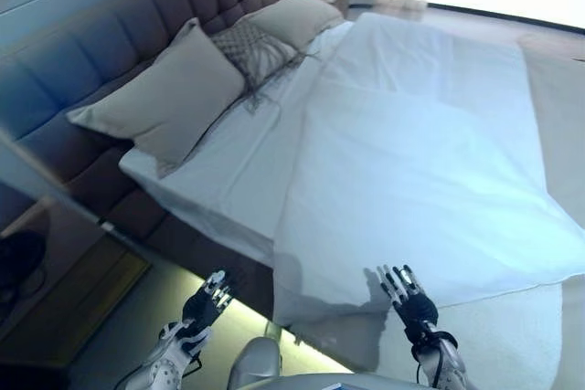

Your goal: Make the bed neatly

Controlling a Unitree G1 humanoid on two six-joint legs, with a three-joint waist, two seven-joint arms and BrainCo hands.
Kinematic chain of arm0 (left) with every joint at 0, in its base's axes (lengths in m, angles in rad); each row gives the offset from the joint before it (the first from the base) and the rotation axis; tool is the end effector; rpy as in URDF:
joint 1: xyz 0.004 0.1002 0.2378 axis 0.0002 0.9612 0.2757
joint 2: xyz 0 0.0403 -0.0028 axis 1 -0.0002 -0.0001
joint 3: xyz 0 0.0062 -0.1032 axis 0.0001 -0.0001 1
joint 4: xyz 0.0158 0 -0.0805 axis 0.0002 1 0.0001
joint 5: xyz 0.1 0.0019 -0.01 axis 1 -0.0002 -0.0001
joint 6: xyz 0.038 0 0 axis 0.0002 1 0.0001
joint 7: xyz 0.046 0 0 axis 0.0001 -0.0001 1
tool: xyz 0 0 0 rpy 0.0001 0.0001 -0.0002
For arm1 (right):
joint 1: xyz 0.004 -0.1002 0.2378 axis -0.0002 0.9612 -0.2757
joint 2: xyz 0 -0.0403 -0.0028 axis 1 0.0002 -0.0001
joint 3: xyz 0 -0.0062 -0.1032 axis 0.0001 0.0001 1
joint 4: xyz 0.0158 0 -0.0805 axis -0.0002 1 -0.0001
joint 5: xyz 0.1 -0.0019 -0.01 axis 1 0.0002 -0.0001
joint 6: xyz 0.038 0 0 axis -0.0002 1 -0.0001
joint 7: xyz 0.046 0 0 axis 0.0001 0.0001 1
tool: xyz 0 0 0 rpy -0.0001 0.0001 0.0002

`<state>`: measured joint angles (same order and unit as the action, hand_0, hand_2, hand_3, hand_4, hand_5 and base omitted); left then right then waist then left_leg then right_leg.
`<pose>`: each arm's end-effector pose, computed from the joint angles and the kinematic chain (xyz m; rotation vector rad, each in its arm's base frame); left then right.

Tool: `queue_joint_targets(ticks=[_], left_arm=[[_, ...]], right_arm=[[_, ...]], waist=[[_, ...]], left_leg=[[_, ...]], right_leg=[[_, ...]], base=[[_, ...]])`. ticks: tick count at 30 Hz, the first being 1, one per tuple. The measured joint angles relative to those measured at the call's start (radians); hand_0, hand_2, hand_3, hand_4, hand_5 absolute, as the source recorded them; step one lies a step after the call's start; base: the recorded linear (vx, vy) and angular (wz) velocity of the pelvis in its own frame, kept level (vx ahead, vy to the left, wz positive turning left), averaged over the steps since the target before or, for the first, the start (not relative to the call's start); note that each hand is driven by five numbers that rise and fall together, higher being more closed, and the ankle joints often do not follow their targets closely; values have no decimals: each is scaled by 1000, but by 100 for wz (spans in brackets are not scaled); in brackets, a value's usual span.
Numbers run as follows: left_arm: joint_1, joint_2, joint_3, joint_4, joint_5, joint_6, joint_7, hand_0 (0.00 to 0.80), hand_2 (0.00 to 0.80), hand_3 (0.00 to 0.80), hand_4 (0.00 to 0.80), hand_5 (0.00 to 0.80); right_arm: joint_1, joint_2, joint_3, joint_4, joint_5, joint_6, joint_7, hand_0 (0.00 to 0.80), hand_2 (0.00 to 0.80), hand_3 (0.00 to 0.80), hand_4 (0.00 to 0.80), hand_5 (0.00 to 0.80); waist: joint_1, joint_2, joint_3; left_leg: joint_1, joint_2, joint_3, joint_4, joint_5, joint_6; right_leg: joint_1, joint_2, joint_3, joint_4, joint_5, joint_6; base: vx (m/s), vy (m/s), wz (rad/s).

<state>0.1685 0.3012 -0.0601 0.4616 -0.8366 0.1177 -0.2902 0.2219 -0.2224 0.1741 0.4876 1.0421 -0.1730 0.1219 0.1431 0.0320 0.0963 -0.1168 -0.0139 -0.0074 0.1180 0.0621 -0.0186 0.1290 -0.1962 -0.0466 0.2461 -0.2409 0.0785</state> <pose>0.1264 0.2237 -0.0561 -0.6184 0.6008 -0.0123 0.1103 -0.1946 -0.0665 0.7554 0.4750 -0.2412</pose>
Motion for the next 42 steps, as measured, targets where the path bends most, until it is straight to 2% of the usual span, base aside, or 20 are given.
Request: queue_joint_targets(ticks=[2, 4, 8, 10, 16, 19, 20, 22, 24, 27, 29, 30, 31, 32, 35, 37, 39, 40, 41, 42], left_arm=[[-47, 13, 3, -5, -1, -14, 6, 0, 0, 0, 0, 0], [-67, 44, 4, -12, -1, -29, 6, 0, 0, 0, 0, 0], [-75, 62, 3, -12, -7, -44, 9, 0, 0, 0, 0, 0], [-73, 48, 3, -11, -9, -43, 19, 0, 0, 0, 0, 0], [17, 20, 4, -25, -23, -32, 12, 0, 0, 0, 0, 0], [6, 2, 2, -25, -24, -1, 12, 0, 0, 0, 0, 0], [-3, -14, 1, -21, -34, 8, 13, 0, 0, 0, 0, 0], [-14, -36, -5, -2, -50, 27, 14, 0, 0, 0, 0, 0], [-27, -40, -29, -1, -50, 40, 14, 0, 0, 0, 0, 0], [-97, -23, -67, -5, -50, 67, 30, 0, 0, 0, 0, 0], [-151, -19, -76, -6, -50, 91, 30, 0, 0, 0, 0, 0], [-173, -13, -81, -6, -50, 96, 30, 0, 0, 0, 0, 0], [-179, -3, -85, -6, -50, 101, 29, 0, 0, 0, 0, 0], [-176, 20, -86, -9, -50, 109, 29, 0, 0, 0, 0, 0], [-175, 87, -86, -10, -50, 112, 36, 0, 0, 0, 0, 0], [-175, 104, -83, -10, -50, 112, 38, 0, 0, 0, 0, 0], [-172, 113, -75, -10, -50, 112, 39, 0, 0, 0, 0, 0], [-166, 116, -60, -11, -49, 111, 39, 0, 0, 0, 0, 0], [-149, 105, -40, -17, -49, 111, 41, 0, 0, 0, 0, 0], [-130, 104, -40, -31, -49, 112, 40, 0, 0, 0, 0, 0]], right_arm=[[-10, 19, 0, -1, -6, 0, -8, 0, 0, 0, 0, 0], [-43, 38, 2, -2, -18, 0, -7, 0, 0, 0, 0, 0], [-88, 35, 2, -10, -31, -4, -15, 0, 0, 0, 0, 0], [-107, 28, 2, -8, -31, -3, -30, 0, 0, 0, 0, 0], [-56, -23, -1, -10, -31, 7, -38, 0, 0, 0, 0, 0], [-42, -58, -8, -10, -27, 16, -61, 0, 0, 0, 0, 0], [-46, -71, -8, -8, -18, 21, -71, 0, 0, 0, 0, 0], [-82, -71, -8, 15, 8, 24, -88, 0, 0, 0, 0, 0], [-112, -67, -17, 24, 13, 24, -102, 0, 0, 0, 0, 0], [-122, -57, -72, 28, 69, 23, -140, 0, 0, 0, 0, 0], [-118, -43, -143, 56, 97, 17, -185, 0, 0, 0, 0, 0], [-120, -41, -168, 80, 111, 10, -198, 0, 0, 0, 0, 0], [-120, -43, -181, 105, 132, 7, -204, 0, 0, 0, 0, 0], [-111, -40, -188, 118, 152, 7, -207, 0, 0, 0, 0, 0], [-114, -41, -218, 155, 170, 10, -197, 0, 0, 0, 0, 0], [-147, -62, -273, 236, 178, 23, -180, 0, 0, 0, 0, 0], [-179, -84, -323, 311, 203, 46, -161, 0, 0, 0, 0, 0], [-178, -85, -328, 332, 207, 58, -152, 0, 0, 0, 0, 0], [-174, -87, -329, 348, 209, 74, -145, 0, 0, 0, 0, 0], [-155, -85, -329, 350, 210, 84, -142, 0, 0, 0, 0, 0]], waist=[[13, -12, -4], [11, -14, -5], [15, -25, -10], [14, -21, -8], [13, -10, -3], [4, 7, 5], [-13, 11, 6], [-31, 14, 10], [-61, 10, 11], [-103, 1, 10], [-109, -10, 13], [-110, -16, 17], [-113, -12, 18], [-111, -17, 16], [-101, -43, 6], [-101, -59, 14], [-101, -69, 29], [-97, -83, 38], [-97, -62, 48], [-97, -53, 54]], left_leg=[[21, -16, 52, 12, -29, 23], [36, -17, 77, 8, -35, 27], [-3, -9, 85, 25, -37, 9], [-35, 11, 82, 49, -38, -7], [-36, 88, 56, 20, -21, -61], [-51, 116, 90, 4, 4, -64], [-52, 122, 92, 9, 17, -65], [-50, 115, 89, 26, 18, -63], [-34, 97, 101, 51, -30, -45], [-11, 43, 111, 38, -43, -20], [24, 21, 123, -5, -44, -16], [43, 11, 118, -22, -38, -7], [62, 11, 113, -32, -23, 16], [74, 11, 112, -35, -24, 22], [48, 12, 114, -23, -30, 26], [21, 11, 116, 1, -34, 20], [-1, 19, 107, 41, -47, 2], [-7, 33, 107, 69, -60, -18], [-26, 82, 81, 119, -80, -46], [-38, 130, 66, 150, -94, -70]], right_leg=[[-24, -60, -54, 86, 5, 7], [-34, -85, -97, 90, 19, 26], [-14, -70, -129, -52, 26, 47], [-6, -48, -133, -120, 48, 98], [9, 37, -152, -157, 59, 41], [11, 56, -184, -149, 61, 35], [5, 54, -190, -137, 60, 32], [7, 39, -187, -120, 50, 36], [13, 5, -182, -90, 36, 47], [17, -45, -183, -28, 29, 57], [-37, -91, -189, 130, 31, 53], [-83, -114, -189, 244, 39, 39], [-127, -130, -177, 345, 62, 6], [-165, -147, -170, 398, 73, 5], [-221, -169, -151, 224, 64, 43], [-203, -171, -118, 89, 108, 117], [-140, -170, -105, -54, 160, 127], [-111, -161, -115, -97, 189, 130], [-87, -110, -127, -110, 203, 136], [-83, -62, -134, -108, 189, 109]], base=[[159, 96, -46], [40, -3, -54], [-62, -92, -32], [-32, -97, -14], [-47, -33, 6], [-109, 56, 32], [-47, 151, 26], [69, 242, 1], [109, 243, -16], [86, 243, 9], [100, 183, 31], [117, -57, 24], [100, -137, 17], [100, -293, 7], [98, -365, 2], [63, -387, 3], [49, -344, 3], [79, -289, 8], [64, -164, 4], [17, -23, 4]])
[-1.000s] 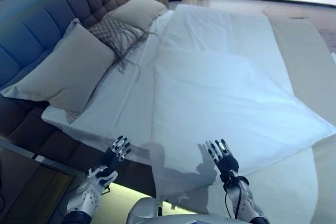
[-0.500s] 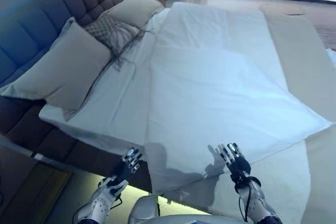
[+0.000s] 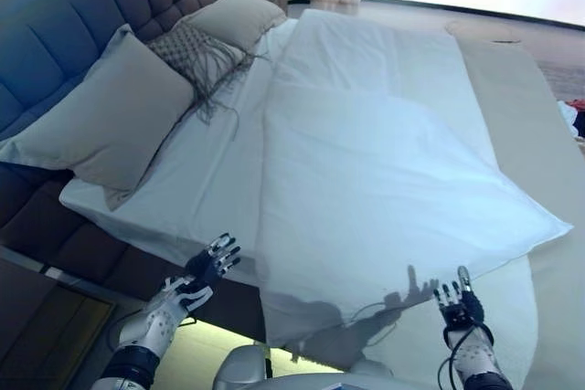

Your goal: Make the bed neatly

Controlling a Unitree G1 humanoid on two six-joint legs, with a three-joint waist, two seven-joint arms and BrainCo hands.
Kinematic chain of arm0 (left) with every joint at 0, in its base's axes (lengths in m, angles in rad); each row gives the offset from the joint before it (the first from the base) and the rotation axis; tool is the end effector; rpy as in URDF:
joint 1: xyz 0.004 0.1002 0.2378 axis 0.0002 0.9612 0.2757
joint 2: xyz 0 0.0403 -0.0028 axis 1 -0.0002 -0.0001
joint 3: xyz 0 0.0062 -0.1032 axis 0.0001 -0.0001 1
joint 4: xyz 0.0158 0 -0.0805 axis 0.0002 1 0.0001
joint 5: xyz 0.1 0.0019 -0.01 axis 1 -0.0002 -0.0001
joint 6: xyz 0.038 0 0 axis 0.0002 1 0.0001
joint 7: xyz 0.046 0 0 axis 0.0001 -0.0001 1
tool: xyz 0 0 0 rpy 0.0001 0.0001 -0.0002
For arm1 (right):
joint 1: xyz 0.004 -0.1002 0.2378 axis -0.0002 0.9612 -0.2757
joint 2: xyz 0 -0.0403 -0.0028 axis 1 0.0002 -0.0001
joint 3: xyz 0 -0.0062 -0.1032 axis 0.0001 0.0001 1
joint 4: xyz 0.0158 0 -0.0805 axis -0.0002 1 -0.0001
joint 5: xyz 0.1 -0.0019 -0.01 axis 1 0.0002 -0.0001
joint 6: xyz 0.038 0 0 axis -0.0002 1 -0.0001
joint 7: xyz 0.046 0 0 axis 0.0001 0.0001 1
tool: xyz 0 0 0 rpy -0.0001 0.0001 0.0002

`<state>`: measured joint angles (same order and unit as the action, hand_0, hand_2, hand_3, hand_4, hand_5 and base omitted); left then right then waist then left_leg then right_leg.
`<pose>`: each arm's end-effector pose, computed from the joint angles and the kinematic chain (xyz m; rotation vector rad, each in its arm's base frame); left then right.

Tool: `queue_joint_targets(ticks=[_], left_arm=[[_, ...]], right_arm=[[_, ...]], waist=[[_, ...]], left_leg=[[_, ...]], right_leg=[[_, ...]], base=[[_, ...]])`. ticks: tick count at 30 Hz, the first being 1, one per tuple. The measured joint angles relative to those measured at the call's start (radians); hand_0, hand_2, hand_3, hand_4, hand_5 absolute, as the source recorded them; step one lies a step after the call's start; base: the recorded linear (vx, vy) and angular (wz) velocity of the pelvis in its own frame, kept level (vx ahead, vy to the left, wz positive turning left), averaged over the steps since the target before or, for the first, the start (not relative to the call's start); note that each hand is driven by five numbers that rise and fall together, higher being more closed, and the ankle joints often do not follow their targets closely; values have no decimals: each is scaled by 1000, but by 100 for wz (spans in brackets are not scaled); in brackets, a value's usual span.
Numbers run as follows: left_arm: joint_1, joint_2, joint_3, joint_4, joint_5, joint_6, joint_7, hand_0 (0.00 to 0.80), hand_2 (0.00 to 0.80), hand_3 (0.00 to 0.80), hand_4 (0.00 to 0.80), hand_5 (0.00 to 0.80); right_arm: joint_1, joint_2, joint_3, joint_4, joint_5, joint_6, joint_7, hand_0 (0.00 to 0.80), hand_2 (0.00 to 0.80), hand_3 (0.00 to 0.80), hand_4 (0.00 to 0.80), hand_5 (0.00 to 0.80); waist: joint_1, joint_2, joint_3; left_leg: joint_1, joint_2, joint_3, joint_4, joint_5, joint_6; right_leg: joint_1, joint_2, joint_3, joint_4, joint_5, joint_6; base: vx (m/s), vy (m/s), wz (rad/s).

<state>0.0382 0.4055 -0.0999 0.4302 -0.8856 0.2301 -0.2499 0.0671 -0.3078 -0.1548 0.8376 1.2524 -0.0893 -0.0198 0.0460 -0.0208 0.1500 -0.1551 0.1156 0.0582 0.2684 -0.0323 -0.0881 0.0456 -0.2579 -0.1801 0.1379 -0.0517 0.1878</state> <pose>0.1664 0.2348 -0.0308 -0.5539 0.6004 -0.0871 0.1109 -0.2723 -0.0736 0.8922 0.4922 -0.8251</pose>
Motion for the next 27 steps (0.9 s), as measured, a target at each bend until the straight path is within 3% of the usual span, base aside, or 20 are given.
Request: queue_joint_targets(ticks=[1, 2, 4, 6, 7, 8, 9, 11, 14, 18, 27], left_arm=[[15, -2, 0, -2, 0, 0, -1, 0, 0, 0, 0, 0], [23, -4, -1, 0, 0, 0, -4, 0, 0, 0, 0, 0], [18, -5, -11, 2, -1, -6, -7, 0, 0, 0, 0, 0], [-26, -9, -60, 22, -20, -49, -6, 0, 0, 0, 0, 0], [-85, -12, -110, 32, -41, -67, -5, 0, 0, 0, 0, 0], [-137, -15, -129, 33, -51, -75, -6, 0, 0, 0, 0, 0], [-187, -14, -135, 35, -58, -89, -6, 0, 0, 0, 0, 0], [-242, 2, -133, 24, -79, -110, -5, 0, 0, 0, 0, 0], [-254, 45, -125, 14, -91, -133, -4, 0, 0, 0, 0, 0], [-254, 57, -121, 14, -123, -147, -3, 0, 0, 0, 0, 0], [-255, 97, -135, -125, -181, -161, 0, 0, 0, 0, 0, 0]], right_arm=[[16, -1, 0, 12, 9, 5, 4, 0, 0, 0, 0, 0], [22, -3, -1, 34, 19, 5, 7, 0, 0, 0, 0, 0], [9, -12, -11, 60, 36, -14, 15, 0, 0, 0, 0, 0], [-40, -48, -25, 96, 61, -23, 33, 0, 0, 0, 0, 0], [-87, -85, -49, 135, 80, -28, 43, 0, 0, 0, 0, 0], [-132, -111, -65, 162, 102, -30, 52, 0, 0, 0, 0, 0], [-165, -116, -73, 184, 133, -31, 67, 0, 0, 0, 0, 0], [-203, -105, -74, 227, 184, -25, 97, 0, 0, 0, 0, 0], [-264, -118, -76, 260, 274, 27, 189, 0, 0, 0, 0, 0], [-344, -174, -76, 284, 340, 80, 298, 0, 0, 0, 0, 0], [-421, -273, -109, 356, 524, 198, 411, 0, 0, 0, 0, 0]], waist=[[4, 7, 3], [4, 4, 2], [25, -5, 2], [15, 21, 12], [10, 45, 24], [0, 47, 51], [-9, 36, 86], [0, 33, 145], [32, 59, 198], [35, 88, 254], [82, 69, 308]], left_leg=[[0, 45, -7, 9, -6, -17], [-1, 75, -10, 13, -12, -16], [-19, 106, -105, 70, -19, -26], [-63, 138, -136, 60, -21, -38], [-104, 131, -137, 48, -40, -67], [-142, 108, -139, 41, -34, -128], [-179, 75, -138, 59, -21, -111], [-208, 58, -135, 103, -27, -99], [-258, 64, -144, 166, -57, -93], [-366, 66, -140, 201, -38, -77], [-480, 40, -143, 210, -17, -70]], right_leg=[[5, 36, -10, 7, -11, -23], [0, 47, -41, 6, -11, -39], [-51, 46, -54, 8, 12, -49], [-139, 36, -59, 61, 27, -36], [-214, 8, -59, 113, 18, -26], [-267, -18, -55, 145, 25, -9], [-294, -54, -45, 156, 35, 8], [-296, -83, -44, 166, 39, 17], [-335, -83, -42, 210, 21, 17], [-438, -96, -38, 269, 14, 13], [-560, -124, -44, 313, 15, 14]], base=[[-12, 59, -5], [-119, 162, -27], [-311, 214, -66], [-383, 242, -38], [-174, 143, 1], [-97, 59, 19], [-18, -59, 35], [-36, -118, 28], [-82, -57, 5], [-83, -31, 9], [-50, -4, 4]])
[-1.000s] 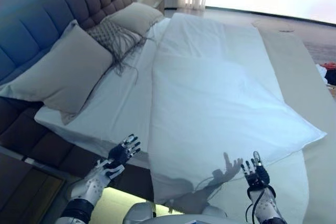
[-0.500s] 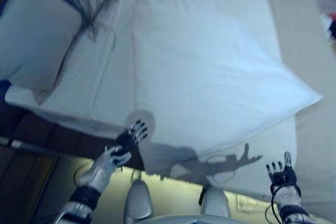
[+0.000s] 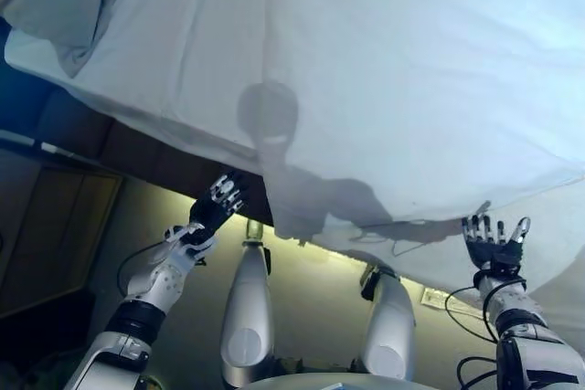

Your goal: Make the bed neatly

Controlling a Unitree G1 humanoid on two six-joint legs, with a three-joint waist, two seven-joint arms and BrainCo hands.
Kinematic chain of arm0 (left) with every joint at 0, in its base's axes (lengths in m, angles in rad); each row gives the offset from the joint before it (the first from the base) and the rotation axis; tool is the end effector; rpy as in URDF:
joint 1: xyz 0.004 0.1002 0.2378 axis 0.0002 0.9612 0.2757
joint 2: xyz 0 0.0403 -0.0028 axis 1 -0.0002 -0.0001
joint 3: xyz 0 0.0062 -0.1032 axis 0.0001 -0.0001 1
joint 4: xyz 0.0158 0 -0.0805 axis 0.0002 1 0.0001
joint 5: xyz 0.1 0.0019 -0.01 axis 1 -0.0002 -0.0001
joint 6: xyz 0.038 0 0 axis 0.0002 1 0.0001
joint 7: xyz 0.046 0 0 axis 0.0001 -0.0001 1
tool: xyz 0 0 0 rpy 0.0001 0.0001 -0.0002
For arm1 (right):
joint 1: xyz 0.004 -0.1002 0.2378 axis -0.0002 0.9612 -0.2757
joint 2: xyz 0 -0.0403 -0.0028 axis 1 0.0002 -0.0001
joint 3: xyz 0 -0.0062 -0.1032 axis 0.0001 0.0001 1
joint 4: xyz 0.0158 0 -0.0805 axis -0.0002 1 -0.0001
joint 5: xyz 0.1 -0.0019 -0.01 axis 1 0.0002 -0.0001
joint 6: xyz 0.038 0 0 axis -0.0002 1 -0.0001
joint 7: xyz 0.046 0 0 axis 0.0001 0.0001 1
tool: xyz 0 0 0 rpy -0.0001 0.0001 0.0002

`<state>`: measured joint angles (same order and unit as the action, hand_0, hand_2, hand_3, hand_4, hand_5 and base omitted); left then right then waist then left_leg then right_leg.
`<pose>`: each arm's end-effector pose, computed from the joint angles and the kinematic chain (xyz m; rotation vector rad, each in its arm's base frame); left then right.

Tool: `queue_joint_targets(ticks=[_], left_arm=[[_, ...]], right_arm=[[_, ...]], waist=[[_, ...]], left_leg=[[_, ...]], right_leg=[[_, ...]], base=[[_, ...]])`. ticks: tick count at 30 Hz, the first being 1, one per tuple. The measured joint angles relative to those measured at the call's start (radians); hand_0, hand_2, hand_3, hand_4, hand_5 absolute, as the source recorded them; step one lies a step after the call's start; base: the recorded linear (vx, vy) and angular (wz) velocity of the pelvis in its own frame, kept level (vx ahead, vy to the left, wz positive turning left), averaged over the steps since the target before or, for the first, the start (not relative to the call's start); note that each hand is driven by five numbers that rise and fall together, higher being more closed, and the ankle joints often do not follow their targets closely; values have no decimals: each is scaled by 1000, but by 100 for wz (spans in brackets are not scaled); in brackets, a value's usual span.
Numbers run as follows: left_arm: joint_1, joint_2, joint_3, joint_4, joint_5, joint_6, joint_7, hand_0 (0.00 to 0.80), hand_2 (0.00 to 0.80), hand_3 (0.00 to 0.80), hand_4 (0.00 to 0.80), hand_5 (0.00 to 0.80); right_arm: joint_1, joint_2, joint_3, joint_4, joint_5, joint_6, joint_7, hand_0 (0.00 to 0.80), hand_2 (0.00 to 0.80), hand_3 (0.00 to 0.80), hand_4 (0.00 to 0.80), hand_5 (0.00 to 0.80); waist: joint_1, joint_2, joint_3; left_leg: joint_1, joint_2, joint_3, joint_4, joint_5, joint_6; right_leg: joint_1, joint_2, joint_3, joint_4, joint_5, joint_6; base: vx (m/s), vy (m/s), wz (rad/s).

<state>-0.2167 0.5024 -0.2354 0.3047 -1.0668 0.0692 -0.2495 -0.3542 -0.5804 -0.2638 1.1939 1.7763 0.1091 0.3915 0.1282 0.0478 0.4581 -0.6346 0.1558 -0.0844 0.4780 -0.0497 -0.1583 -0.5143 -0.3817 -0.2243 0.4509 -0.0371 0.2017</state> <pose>0.2393 0.2146 0.0412 -0.5389 0.1992 -0.3226 0.1937 -0.3429 -0.0065 1.3774 -0.1269 -0.5652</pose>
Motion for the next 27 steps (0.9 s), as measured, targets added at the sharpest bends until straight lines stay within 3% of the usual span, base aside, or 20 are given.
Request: queue_joint_targets(ticks=[9, 14, 16, 17, 27], left_arm=[[-23, 66, 4, -47, -49, -5, 30, 0, 0, 0, 0, 0], [-38, 89, 3, -48, -50, -8, 31, 0, 0, 0, 0, 0], [-25, 95, 2, -49, -58, -11, 30, 0, 0, 0, 0, 0], [-17, 96, 2, -49, -59, -11, 31, 0, 0, 0, 0, 0], [-12, 95, -18, -52, -68, -27, 29, 0, 0, 0, 0, 0]], right_arm=[[-78, -91, 0, 30, -6, 35, -2, 0, 0, 0, 0, 0], [-86, -117, -1, 41, 5, 46, -5, 0, 0, 0, 0, 0], [-97, -139, -8, 57, 7, 51, -18, 0, 0, 0, 0, 0], [-102, -147, -11, 56, 8, 53, -20, 0, 0, 0, 0, 0], [-74, -144, -48, 108, 64, 78, -19, 0, 0, 0, 0, 0]], waist=[[3, -3, 5], [-1, -4, 5], [-4, -1, 4], [-5, 10, 8], [-2, 19, 14]], left_leg=[[-84, -27, -3, 75, -6, 8], [-140, -38, 3, 34, -3, 13], [-157, -50, -9, 155, -32, 34], [-160, -47, -1, 160, -61, 3], [-168, -53, 6, 143, -54, 12]], right_leg=[[-97, -35, 30, 102, -23, 8], [-178, -48, 56, 143, -44, -1], [-225, -63, 65, 170, -44, -6], [-234, -70, 68, 183, -41, 0], [-245, -76, 70, 174, -28, 0]], base=[[9, -30, 3], [-12, 7, 21], [1, 60, 5], [10, 52, -10], [-6, 31, 2]])
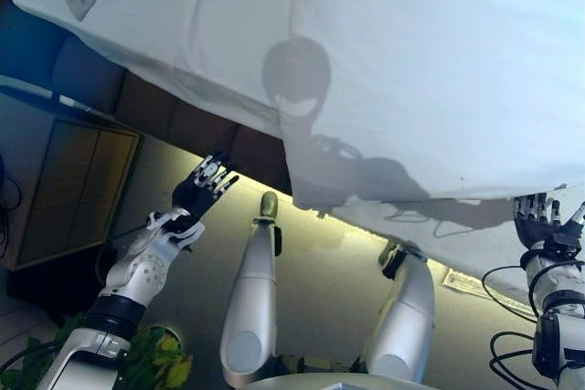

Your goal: Make the bed neatly

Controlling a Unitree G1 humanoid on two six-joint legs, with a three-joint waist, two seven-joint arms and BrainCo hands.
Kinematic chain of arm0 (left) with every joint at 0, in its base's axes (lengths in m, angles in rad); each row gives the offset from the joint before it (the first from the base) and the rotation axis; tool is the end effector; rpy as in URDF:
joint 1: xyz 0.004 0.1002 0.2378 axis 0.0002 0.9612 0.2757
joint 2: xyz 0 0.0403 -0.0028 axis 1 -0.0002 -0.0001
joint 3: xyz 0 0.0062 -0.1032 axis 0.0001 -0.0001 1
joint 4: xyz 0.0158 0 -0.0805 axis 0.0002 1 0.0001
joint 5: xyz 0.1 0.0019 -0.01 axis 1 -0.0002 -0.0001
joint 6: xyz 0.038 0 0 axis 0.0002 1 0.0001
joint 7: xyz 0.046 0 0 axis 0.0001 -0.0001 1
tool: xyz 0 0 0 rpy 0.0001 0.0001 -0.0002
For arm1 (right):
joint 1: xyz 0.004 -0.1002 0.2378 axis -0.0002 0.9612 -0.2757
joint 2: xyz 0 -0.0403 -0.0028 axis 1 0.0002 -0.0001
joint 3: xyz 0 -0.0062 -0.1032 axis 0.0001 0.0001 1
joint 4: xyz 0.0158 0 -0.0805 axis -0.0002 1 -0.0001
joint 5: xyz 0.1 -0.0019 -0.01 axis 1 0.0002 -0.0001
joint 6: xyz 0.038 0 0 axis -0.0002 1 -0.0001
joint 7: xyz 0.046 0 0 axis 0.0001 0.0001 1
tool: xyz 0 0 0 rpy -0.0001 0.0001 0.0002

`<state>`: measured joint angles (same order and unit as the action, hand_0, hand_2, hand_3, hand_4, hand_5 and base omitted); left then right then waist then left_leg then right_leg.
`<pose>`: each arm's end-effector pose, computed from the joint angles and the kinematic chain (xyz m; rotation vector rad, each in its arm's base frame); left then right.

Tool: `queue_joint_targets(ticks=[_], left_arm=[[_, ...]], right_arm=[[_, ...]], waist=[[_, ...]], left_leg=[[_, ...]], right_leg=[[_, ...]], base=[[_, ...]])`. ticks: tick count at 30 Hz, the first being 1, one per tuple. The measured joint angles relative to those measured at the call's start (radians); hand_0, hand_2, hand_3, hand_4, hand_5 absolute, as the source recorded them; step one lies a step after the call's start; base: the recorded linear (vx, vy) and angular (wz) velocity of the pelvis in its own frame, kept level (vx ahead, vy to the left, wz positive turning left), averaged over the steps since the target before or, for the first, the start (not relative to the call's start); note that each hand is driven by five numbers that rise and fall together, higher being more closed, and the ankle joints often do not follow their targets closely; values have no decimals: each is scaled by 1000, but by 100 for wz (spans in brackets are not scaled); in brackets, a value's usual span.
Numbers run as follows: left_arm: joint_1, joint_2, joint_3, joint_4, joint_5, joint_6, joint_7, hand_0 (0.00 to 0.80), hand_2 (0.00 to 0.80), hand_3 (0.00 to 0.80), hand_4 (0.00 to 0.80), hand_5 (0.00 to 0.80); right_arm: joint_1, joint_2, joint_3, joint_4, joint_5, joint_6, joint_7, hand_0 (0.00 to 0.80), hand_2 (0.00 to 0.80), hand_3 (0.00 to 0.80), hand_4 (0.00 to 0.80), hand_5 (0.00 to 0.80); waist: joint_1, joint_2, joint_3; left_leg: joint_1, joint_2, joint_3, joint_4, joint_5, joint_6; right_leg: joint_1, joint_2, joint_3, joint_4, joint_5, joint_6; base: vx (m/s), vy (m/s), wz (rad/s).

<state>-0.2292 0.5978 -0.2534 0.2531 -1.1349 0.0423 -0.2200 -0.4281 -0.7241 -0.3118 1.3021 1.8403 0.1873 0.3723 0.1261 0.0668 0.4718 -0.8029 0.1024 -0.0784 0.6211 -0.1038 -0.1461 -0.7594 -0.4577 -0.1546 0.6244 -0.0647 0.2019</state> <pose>0.2422 0.2279 0.0598 -0.5048 0.1464 -0.3122 0.1935 -0.3790 0.0266 1.4132 -0.2326 -0.6024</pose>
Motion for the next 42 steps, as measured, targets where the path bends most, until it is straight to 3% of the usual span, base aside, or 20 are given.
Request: queue_joint_targets(ticks=[8, 14, 19, 20, 21, 25, 27, 34, 42], left_arm=[[-8, 0, -3, -44, -30, -9, 23, 0, 0, 0, 0, 0], [-6, 1, -3, -44, -40, -6, 19, 0, 0, 0, 0, 0], [-11, 12, -3, -43, -59, 2, -1, 0, 0, 0, 0, 0], [-11, 14, -3, -43, -59, 5, -6, 0, 0, 0, 0, 0], [-11, 14, -3, -42, -59, 8, -8, 0, 0, 0, 0, 0], [-13, 15, -3, -41, -61, 12, -17, 0, 0, 0, 0, 0], [-14, 14, -4, -41, -61, 13, -17, 0, 0, 0, 0, 0], [-17, 15, -16, -42, -71, 18, -20, 0, 0, 0, 0, 0], [-20, 32, -39, -45, -79, 14, -27, 0, 0, 0, 0, 0]], right_arm=[[-2, -65, -9, 3, -17, 36, 41, 0, 0, 0, 0, 0], [-17, -104, -12, 8, -32, 44, 48, 0, 0, 0, 0, 0], [-32, -130, -12, 8, -31, 45, 48, 0, 0, 0, 0, 0], [-35, -137, -12, 9, -29, 44, 48, 47, 47, 47, 47, 47], [-38, -139, -12, 9, -24, 45, 47, 160, 160, 160, 160, 160], [-59, -140, -5, 19, -20, 60, 18, 778, 778, 778, 778, 778], [-89, -139, 7, 35, 1, 68, 10, 800, 800, 800, 800, 800], [-183, -151, 29, 62, 57, 60, 11, 800, 800, 800, 800, 800], [-194, -157, 36, 83, 44, 58, 47, 800, 800, 800, 800, 800]], waist=[[-2, 35, 15], [8, 36, 15], [11, 36, 15], [17, 36, 15], [22, 36, 15], [29, 36, 14], [31, 37, 14], [63, 50, 12], [58, 63, 10]], left_leg=[[8, 0, 10, -14, 7, 6], [22, -7, 15, -61, 34, 1], [24, -12, -8, -87, 57, 0], [24, -12, -9, -90, 61, 0], [24, -12, -9, -92, 63, 1], [22, -16, -9, -117, 83, 7], [22, -20, -8, -131, 92, 15], [20, -31, -8, -186, 143, -6], [23, -30, -8, -214, 164, -1]], right_leg=[[-1, -4, 5, 0, 0, 1], [5, -14, -12, -4, 0, 0], [24, -15, -35, -8, -2, -3], [24, -15, -36, -6, -3, -3], [23, -15, -37, -4, -4, -4], [22, -23, -43, -2, -8, 0], [21, -30, -49, -2, -9, -2], [15, -44, -64, 1, -12, -1], [19, -52, -73, 3, -22, -3]], base=[[4, 5, 1], [38, -52, 8], [39, -79, 15], [36, -58, 10], [33, -30, 7], [18, 14, 13], [59, 13, 16], [30, 6, 13], [-36, 21, 8]])
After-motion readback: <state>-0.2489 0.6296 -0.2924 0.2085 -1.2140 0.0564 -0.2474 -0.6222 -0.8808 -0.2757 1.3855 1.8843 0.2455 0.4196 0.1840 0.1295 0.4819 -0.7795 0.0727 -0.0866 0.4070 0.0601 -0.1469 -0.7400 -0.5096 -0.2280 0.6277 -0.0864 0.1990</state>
